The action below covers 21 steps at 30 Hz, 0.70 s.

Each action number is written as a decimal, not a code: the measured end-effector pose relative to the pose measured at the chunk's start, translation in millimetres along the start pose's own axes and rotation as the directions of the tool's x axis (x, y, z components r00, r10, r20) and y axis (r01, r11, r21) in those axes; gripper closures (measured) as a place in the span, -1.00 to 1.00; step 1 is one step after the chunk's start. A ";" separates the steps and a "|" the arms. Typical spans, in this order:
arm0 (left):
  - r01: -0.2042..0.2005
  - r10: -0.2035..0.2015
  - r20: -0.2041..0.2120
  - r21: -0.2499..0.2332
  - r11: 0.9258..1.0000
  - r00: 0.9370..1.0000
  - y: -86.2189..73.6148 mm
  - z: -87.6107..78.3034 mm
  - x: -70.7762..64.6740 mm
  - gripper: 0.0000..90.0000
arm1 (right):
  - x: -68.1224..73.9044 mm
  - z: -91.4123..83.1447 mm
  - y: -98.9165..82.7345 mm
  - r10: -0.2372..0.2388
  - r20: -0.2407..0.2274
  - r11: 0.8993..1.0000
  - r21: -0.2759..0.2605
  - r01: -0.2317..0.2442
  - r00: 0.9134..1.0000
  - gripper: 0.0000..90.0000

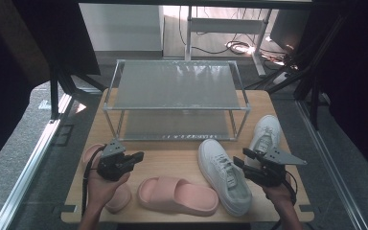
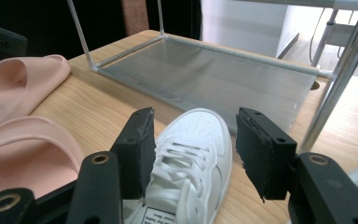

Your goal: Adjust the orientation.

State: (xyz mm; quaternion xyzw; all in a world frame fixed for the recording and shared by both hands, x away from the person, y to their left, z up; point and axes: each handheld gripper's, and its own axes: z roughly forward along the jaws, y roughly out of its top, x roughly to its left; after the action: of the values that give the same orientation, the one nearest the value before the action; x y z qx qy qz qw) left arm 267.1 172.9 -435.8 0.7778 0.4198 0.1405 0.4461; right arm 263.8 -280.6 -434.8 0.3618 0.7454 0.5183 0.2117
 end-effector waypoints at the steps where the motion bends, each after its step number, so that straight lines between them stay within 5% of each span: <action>1: 0.000 0.000 0.000 0.000 1.000 1.000 0.0 0.0 0.0 1.00 | -0.4 -0.5 -0.8 0.001 0.002 1.000 0.002 -0.001 1.000 0.05; 10: 0.043 -0.043 -0.024 0.010 0.999 0.999 -8.6 -9.7 9.0 1.00 | -1.9 -6.7 -1.6 0.014 0.019 1.000 -0.009 -0.014 1.000 0.05; 21: 0.107 -0.102 -0.052 0.096 0.990 0.993 -50.0 -3.7 16.4 1.00 | 1.5 -0.9 -4.1 0.016 0.012 1.000 0.007 -0.016 1.000 0.05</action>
State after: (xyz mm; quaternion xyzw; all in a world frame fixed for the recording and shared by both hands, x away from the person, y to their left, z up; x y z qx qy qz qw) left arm 248.6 200.3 -476.8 0.7723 0.4766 0.1143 0.4041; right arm 260.8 -280.8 -438.1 0.3714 0.7432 0.5151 0.2107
